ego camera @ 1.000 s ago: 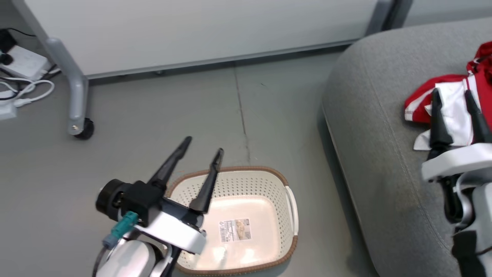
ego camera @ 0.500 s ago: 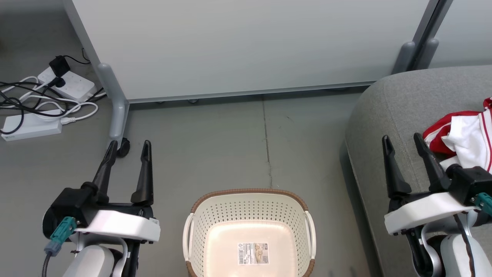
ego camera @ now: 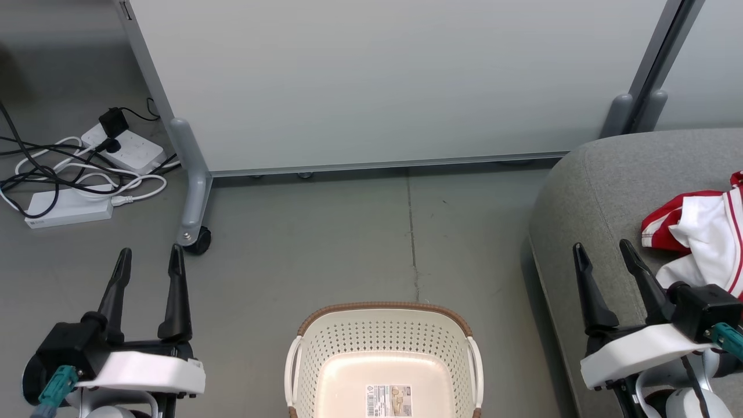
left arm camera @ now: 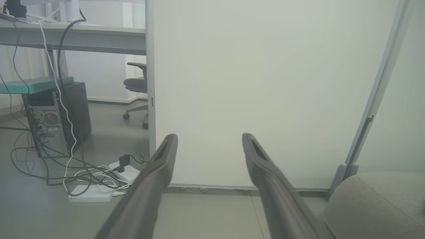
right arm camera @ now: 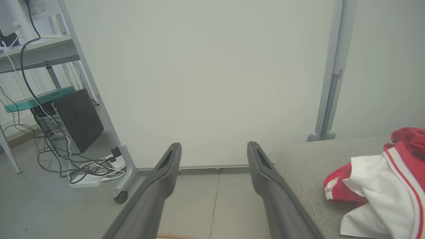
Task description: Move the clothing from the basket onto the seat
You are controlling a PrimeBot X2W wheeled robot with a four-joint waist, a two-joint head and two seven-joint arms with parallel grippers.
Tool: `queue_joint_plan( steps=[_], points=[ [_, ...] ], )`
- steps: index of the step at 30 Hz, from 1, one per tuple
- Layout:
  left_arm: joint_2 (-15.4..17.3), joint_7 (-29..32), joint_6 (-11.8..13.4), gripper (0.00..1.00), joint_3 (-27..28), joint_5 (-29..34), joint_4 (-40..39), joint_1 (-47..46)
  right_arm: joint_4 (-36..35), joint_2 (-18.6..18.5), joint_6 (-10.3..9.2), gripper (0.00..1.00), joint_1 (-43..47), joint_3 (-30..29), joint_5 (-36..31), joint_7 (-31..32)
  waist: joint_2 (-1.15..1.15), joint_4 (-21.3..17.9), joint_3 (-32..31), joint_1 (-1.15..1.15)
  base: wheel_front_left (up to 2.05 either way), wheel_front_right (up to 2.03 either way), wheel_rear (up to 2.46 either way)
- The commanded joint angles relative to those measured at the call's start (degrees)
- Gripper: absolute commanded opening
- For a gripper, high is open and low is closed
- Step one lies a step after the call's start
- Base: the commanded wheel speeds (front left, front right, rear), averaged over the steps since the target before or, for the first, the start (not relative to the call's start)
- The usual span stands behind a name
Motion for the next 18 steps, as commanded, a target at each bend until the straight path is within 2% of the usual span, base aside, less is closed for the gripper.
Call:
queue_joint_plan(
  steps=[1, 9, 18],
  points=[
    [0.2, -0.1, -0.5, 1.0, 0.4, 0.7, 0.0, 0.9, -0.3, -0.2, 0.01, 1.0, 0.8, -0.3, -0.3, 0.3, 0.0, -0.1, -0.1, 0.0, 0.0, 0.0, 0.0],
    [0.0, -0.1, -3.2, 1.0, -0.1, 3.4, 1.1, 3.5, -0.2, -0.2, 0.01, 1.0, 1.3, -0.2, -1.0, 0.2, 0.0, -0.3, -1.0, 0.0, 0.0, 0.0, 0.0],
    [-0.4, -0.1, -4.1, 1.0, -1.1, 4.6, 4.7, 4.6, 0.4, -0.2, 0.01, 1.0, 2.4, -0.4, -1.0, 0.7, 0.0, -0.4, -2.2, 0.0, 0.0, 0.0, 0.0]
  ],
)
